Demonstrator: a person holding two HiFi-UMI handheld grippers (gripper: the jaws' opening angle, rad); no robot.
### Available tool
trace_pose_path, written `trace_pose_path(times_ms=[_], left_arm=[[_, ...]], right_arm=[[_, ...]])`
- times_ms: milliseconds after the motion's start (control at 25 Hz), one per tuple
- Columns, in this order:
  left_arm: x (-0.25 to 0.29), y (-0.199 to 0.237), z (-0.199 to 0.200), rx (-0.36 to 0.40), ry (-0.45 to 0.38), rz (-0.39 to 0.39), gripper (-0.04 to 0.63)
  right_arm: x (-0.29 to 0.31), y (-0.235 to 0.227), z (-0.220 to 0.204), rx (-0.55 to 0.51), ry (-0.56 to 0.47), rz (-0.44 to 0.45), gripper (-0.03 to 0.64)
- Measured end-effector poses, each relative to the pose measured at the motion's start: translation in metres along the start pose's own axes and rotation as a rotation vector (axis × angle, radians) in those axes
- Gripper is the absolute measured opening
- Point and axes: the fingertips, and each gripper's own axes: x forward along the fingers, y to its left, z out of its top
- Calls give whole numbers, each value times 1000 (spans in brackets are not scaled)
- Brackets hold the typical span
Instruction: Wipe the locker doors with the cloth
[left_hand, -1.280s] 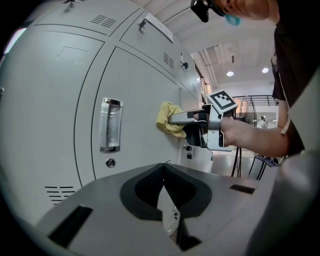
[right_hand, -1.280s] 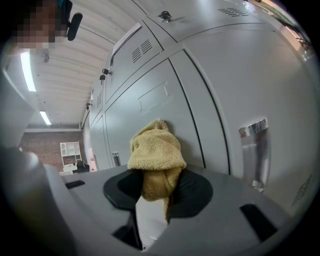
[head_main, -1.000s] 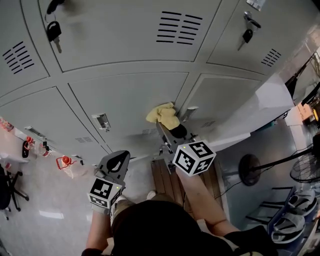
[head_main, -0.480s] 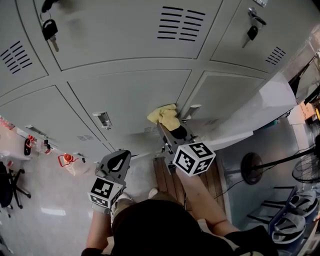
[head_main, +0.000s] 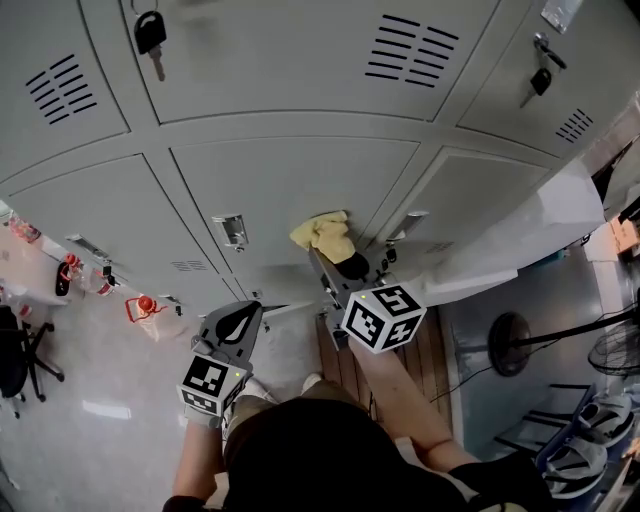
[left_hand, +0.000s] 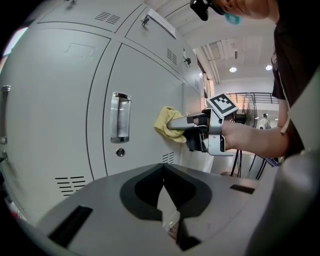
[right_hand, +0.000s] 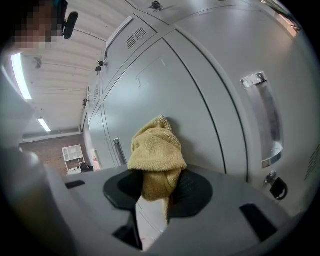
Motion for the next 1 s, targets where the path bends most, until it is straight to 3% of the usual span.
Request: trace_pose_path(times_ms=[640, 1000], left_arm=[[-54, 38, -15, -27, 10, 119, 8], [-63, 47, -17, -39, 7, 151, 8]], right_arm=[[52, 70, -14, -33, 44, 136, 132], [62, 81, -23, -54, 86, 164, 132]])
